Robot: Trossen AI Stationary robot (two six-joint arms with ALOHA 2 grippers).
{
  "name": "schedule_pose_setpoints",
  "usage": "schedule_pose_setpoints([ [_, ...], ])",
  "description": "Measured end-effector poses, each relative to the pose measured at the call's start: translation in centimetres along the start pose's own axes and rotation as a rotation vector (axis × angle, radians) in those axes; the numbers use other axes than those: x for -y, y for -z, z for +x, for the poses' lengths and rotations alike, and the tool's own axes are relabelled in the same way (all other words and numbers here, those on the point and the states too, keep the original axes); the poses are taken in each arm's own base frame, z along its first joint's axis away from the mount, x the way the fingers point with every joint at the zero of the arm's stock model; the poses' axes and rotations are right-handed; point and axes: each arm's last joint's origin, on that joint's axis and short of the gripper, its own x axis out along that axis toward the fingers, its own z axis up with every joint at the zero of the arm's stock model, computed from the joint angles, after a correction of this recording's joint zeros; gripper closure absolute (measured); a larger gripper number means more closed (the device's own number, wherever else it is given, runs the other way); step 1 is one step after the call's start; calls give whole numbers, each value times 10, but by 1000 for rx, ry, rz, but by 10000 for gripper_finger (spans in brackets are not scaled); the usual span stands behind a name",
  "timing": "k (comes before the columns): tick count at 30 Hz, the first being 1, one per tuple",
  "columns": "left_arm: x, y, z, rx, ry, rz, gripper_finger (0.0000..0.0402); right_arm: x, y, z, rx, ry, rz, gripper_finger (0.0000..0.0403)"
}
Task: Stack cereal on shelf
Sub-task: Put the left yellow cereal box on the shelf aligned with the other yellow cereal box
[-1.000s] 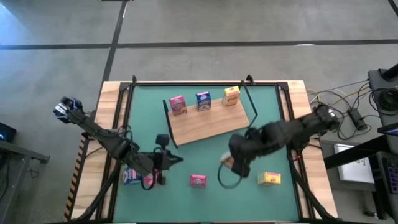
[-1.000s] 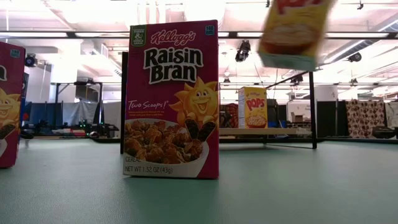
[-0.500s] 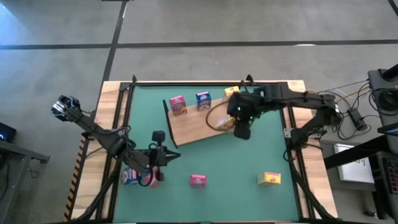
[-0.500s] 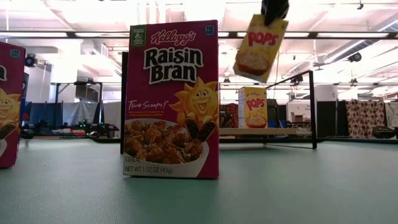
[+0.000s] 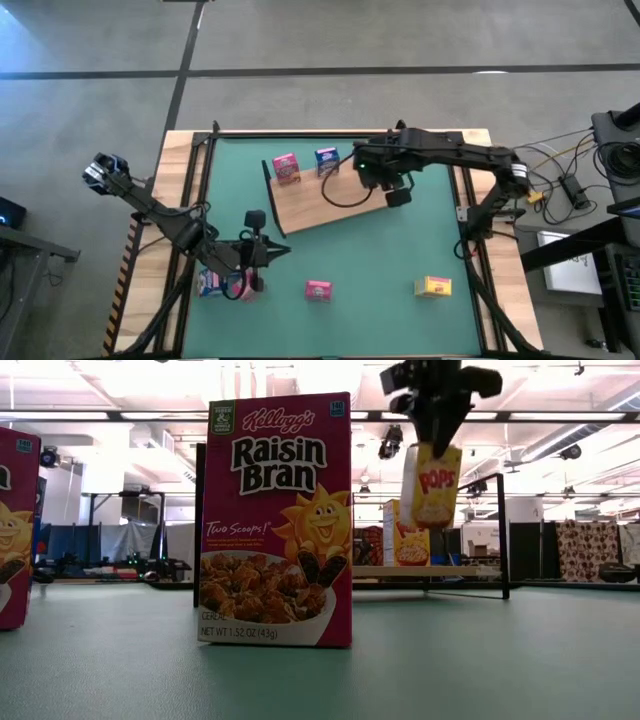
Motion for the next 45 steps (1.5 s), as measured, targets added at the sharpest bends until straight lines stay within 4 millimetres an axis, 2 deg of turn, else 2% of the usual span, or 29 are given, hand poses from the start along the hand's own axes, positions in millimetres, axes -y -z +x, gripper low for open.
schedule_pose_setpoints([
  [8, 0, 0, 0, 0, 0, -11, 400, 12, -4, 22, -60, -60, -20, 266],
  [21, 0, 0, 0, 0, 0, -11, 400, 25, -6, 41, -51, -155, -12, 266],
  [45, 0, 0, 0, 0, 0, -11, 400, 42, -2, 50, -15, -139, -3, 266],
])
